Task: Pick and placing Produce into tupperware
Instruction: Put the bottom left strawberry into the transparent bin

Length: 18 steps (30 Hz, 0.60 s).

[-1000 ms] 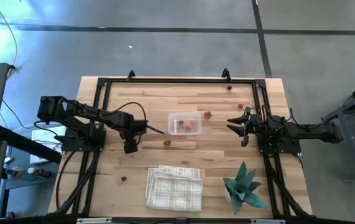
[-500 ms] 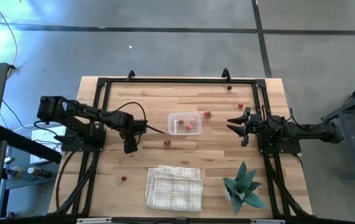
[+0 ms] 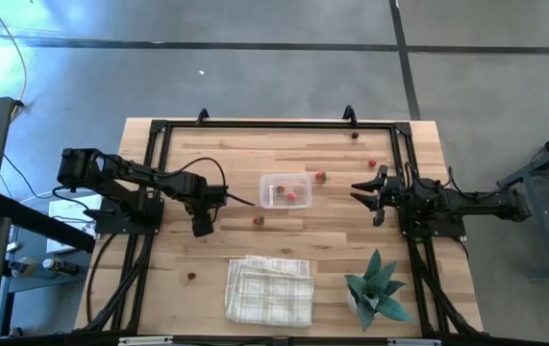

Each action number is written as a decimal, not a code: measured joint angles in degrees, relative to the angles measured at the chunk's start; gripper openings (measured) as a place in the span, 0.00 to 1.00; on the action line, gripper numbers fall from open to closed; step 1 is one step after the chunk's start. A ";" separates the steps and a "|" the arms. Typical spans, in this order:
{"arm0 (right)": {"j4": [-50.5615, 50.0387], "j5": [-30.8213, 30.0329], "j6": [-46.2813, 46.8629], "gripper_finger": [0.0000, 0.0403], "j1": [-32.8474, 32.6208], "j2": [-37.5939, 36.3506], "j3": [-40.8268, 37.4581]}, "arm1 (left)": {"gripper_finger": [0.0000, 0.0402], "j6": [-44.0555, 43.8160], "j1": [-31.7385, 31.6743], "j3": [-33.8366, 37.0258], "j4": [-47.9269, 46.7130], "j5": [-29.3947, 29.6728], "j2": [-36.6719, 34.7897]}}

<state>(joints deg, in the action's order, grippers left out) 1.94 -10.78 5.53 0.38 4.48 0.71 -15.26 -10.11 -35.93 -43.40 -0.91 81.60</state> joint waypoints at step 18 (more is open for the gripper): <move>-0.01 -0.01 0.00 0.29 0.00 -0.01 0.00 | 0.37 -0.05 0.02 -7.15 -3.80 -2.11 0.04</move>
<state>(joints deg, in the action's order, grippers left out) 1.93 -10.79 5.53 0.38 4.47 0.71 -15.31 -10.09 -43.08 -47.19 -3.02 81.65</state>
